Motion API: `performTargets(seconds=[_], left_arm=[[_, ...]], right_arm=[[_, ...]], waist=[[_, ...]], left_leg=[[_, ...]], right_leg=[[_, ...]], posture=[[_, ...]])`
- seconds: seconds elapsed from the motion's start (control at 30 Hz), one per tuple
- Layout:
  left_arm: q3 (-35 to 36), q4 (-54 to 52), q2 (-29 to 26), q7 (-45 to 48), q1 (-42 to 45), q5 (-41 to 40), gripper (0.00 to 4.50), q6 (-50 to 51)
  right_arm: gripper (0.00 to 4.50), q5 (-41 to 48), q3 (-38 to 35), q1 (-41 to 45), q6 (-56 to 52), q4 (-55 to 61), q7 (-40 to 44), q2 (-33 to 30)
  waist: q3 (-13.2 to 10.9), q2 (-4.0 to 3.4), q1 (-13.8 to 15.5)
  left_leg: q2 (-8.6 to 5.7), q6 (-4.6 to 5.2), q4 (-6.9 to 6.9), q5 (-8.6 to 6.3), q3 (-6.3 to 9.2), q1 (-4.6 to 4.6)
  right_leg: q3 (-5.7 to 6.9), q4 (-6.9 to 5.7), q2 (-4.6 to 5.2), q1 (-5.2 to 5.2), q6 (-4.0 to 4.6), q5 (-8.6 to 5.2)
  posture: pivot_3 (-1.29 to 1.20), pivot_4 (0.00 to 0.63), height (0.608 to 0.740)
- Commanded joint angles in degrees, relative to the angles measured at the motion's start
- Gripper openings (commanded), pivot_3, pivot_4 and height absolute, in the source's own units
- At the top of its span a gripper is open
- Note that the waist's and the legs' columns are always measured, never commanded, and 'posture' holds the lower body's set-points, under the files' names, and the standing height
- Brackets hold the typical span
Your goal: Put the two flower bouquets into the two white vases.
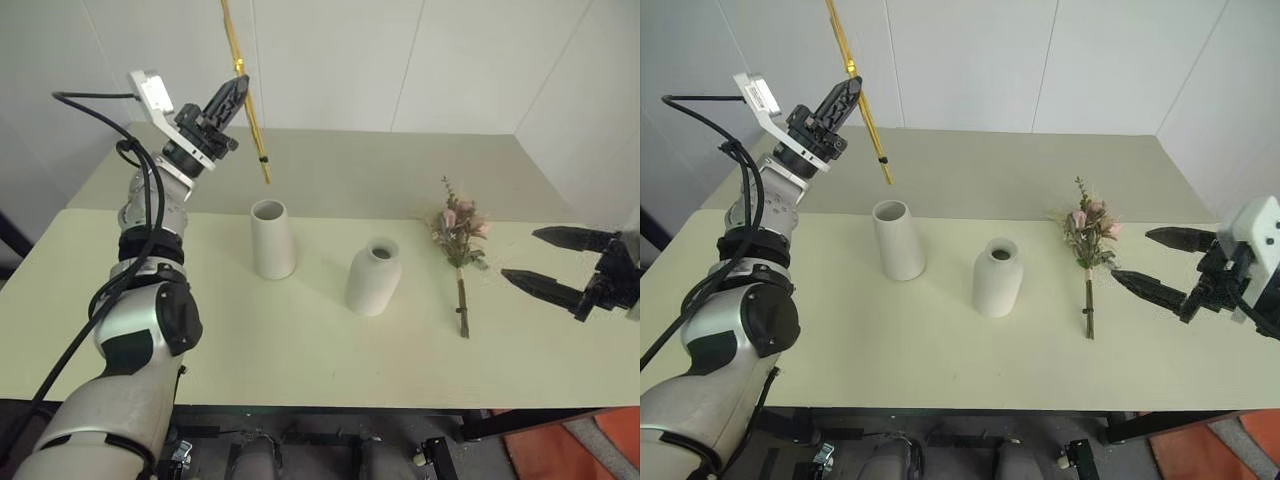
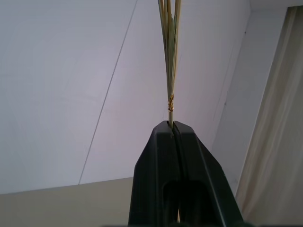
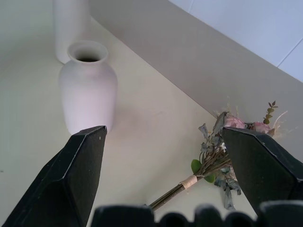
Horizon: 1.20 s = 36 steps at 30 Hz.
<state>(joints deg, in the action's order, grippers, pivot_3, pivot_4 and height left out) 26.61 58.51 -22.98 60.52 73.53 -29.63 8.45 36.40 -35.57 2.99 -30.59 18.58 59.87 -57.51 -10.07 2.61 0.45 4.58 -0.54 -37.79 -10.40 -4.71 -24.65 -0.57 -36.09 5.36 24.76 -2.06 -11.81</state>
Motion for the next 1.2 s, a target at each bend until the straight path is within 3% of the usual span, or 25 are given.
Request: performTargets(seconds=[0.03, 0.77, 0.9, 1.2], left_arm=[[0.6, -1.3, -0.4, 0.8, 0.7, -1.9, 0.01, 0.9], [-7.5, -8.5, 0.0, 9.7, -9.7, 1.3, 0.01, -2.0], [-8.4, -10.0, 0.0, 10.4, -11.4, 1.4, 0.96, -2.9], [-12.8, -27.5, -3.8, 9.7, -23.5, 3.9, 3.84, -2.3]], right_arm=[[4.5, 1.1, -2.6, -0.6, 0.4, 1.4, -0.1, 0.1], [4.5, 0.8, -1.9, -1.2, 0.8, 1.0, -1.2, -0.5], [4.5, 0.6, -1.6, -0.9, 1.1, 0.5, -1.0, -0.6], [4.5, -0.1, -2.1, -1.9, 1.5, 0.1, -1.0, -0.2]], waist=[[0.0, 0.0, 0.0], [0.0, -0.01, -0.1], [0.0, -0.01, -0.1], [0.0, -0.03, -0.5]], left_leg=[[0.0, 0.0, 0.0, 0.0, 0.0, 0.01], [0.0, 0.01, -0.01, 0.0, 0.02, 0.07], [0.0, 0.01, -0.01, -0.01, 0.03, 0.06], [0.02, 0.03, -0.01, -0.02, 0.03, 0.17]], right_leg=[[0.0, 0.0, 0.0, -0.01, -0.01, 0.0], [0.0, 0.01, 0.0, -0.08, 0.0, 0.0], [0.01, 0.03, 0.0, -0.08, 0.0, 0.0], [-0.01, 0.02, -0.01, -0.17, 0.01, 0.0]], posture=[[0.0, 0.15, 0.74], [0.0, 0.15, 0.74], [0.0, 0.15, 0.74], [0.0, 0.15, 0.74]])
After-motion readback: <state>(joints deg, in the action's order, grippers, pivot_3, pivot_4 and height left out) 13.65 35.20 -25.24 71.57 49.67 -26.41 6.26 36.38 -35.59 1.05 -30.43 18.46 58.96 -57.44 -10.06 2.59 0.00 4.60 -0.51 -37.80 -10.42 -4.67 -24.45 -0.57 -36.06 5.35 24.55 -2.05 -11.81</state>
